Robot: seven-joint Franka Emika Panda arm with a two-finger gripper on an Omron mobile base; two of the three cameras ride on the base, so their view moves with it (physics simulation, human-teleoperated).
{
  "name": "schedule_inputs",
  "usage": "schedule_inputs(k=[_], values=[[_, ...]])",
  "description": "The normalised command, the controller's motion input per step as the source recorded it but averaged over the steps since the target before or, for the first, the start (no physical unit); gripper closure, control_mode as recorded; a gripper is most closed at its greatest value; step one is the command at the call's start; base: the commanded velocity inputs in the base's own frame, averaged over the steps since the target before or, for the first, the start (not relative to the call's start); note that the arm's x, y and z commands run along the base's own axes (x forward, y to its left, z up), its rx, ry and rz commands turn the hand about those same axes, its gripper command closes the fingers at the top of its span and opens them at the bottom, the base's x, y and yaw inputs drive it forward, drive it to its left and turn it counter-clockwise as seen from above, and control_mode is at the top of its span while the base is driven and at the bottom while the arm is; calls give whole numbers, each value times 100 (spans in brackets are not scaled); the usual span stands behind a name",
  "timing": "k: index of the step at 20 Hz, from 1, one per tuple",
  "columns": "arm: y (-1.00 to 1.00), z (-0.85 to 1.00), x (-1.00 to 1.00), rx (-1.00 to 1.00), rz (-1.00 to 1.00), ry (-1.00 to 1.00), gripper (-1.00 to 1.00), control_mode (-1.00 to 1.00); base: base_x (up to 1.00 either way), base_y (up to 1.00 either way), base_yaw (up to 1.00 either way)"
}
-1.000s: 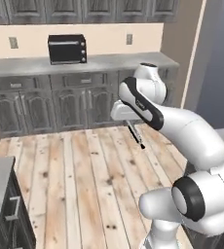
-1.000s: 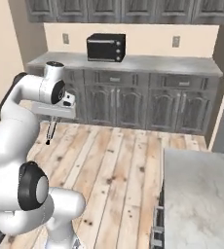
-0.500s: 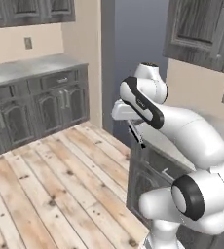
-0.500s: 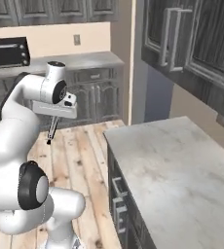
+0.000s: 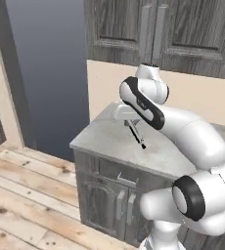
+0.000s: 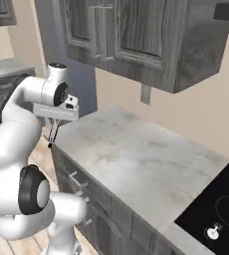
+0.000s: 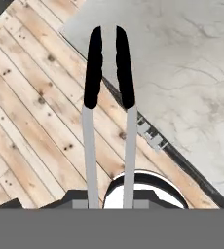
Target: Pick up the tongs from the counter and place them near the plate next to the oven.
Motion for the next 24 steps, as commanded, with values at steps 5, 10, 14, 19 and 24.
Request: schedule_inputs(k=[5, 10, 14, 19, 24], values=[[0, 0, 0, 0, 0, 0, 100, 100, -13, 0, -74], [0, 0, 0, 0, 0, 0, 100, 100, -13, -2, -72], [0, 0, 0, 0, 0, 0, 100, 100, -5, -11, -69], [0, 0, 0, 0, 0, 0, 100, 100, 0, -21, -66], [0, 0, 0, 0, 0, 0, 100, 100, 0, -20, -64]])
